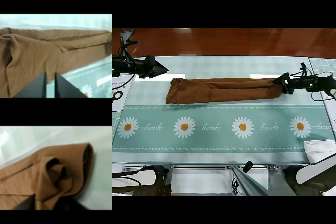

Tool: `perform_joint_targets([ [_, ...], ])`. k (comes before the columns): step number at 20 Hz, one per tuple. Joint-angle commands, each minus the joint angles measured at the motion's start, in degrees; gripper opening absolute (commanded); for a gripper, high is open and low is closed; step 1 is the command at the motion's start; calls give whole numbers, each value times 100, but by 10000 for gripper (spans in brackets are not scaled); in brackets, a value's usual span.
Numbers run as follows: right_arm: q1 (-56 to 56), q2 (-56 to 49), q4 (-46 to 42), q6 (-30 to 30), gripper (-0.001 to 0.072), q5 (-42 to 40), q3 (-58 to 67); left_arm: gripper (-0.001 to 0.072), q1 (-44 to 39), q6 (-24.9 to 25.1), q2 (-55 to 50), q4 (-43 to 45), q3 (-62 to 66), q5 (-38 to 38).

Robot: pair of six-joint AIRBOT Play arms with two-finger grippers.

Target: Fold the shirts.

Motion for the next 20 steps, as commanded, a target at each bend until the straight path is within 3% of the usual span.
perform_joint_targets([
  [1,308,7,525,-11,46,-452,4,47,-118,-17,28,-4,7,-20],
  [4,308,466,442,-61,34,-317,4,21,-345,-2,28,-2,7,0],
  [8,310,1556,-496,24,33,70,4,20,-942,-4,57,0,4,282],
  [12,310,2627,-1320,382,33,658,4,20,-1919,-518,284,2,4,1318],
  [15,310,3300,-1766,699,33,946,4,20,-2833,-634,367,90,2,1661],
  [20,310,4317,-2280,1128,33,1585,4,20,-4509,-1591,175,841,-221,2959],
])
